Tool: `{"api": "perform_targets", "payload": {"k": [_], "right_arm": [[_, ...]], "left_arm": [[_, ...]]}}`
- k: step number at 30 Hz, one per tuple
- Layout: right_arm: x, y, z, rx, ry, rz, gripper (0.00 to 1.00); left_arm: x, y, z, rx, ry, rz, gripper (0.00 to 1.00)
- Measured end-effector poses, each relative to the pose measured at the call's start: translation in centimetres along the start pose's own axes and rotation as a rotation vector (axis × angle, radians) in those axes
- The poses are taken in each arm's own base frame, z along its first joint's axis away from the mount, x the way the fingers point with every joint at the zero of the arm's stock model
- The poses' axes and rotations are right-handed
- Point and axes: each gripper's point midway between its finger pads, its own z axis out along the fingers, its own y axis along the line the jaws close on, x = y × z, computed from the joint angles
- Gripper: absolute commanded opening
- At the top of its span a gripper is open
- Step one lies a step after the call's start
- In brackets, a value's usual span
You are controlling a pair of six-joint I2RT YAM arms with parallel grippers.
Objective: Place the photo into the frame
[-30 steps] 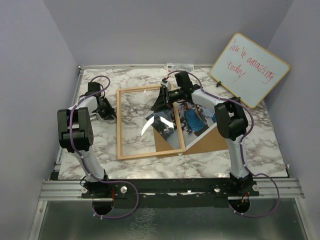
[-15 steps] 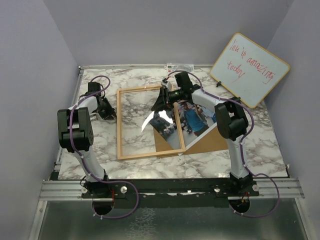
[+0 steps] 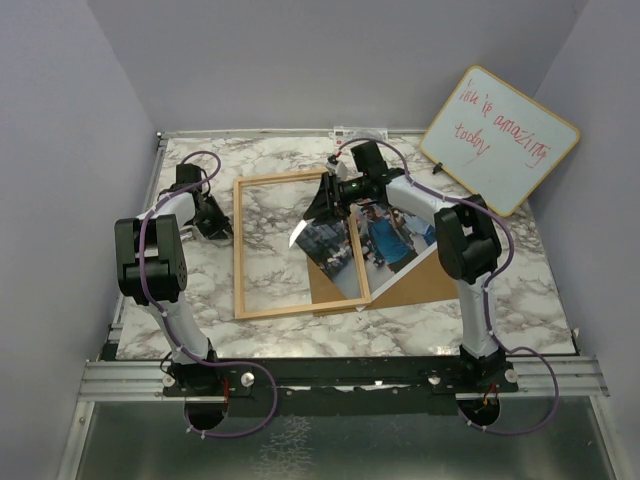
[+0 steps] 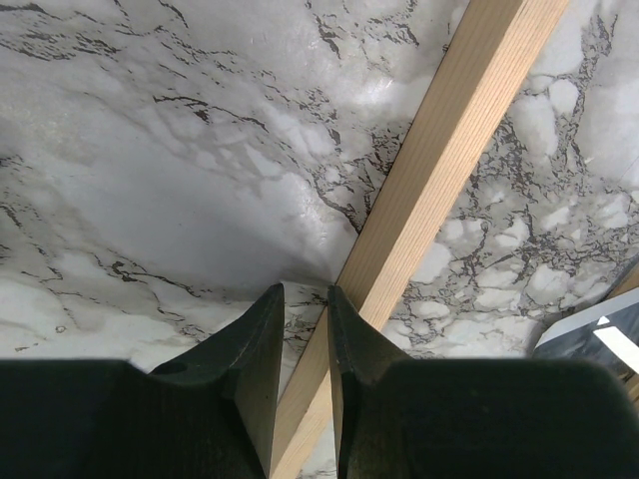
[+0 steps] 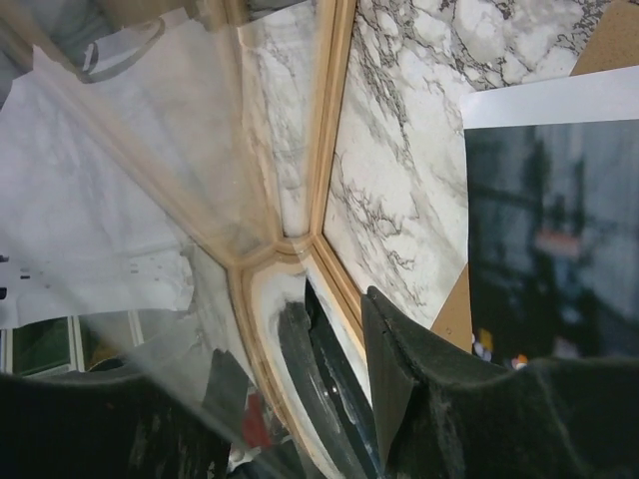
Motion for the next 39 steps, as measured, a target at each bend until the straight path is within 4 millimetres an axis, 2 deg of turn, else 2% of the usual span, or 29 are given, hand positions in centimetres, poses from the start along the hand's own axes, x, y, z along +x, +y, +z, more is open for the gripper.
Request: {"api": "perform_targets", "payload": {"k": [12, 20, 28, 39], "right_arm": [[-0.2, 0.1, -0.3, 0.023, -0.02, 0.0, 0.52], [0.7, -1.6, -0.1, 0.061, -0.009, 0.048, 0.53], [1.1, -2.1, -0.2, 0.081, -0.003, 0.072, 0.54], [1.6, -3.5, -0.6, 0.133, 0.001, 0.109, 0.63]], "left_arm": [[-0.1, 0.0, 0.0, -0.004, -0.003, 0.001, 0.26], [-0.2, 0.2, -0.1, -0.016, -0.009, 0.001, 0.26], [-0.3, 0.2, -0.1, -0.017, -0.009, 0.001, 0.26], [-0.3, 0.2, -0.1, -0.019, -0.01, 0.002, 0.26]]}}
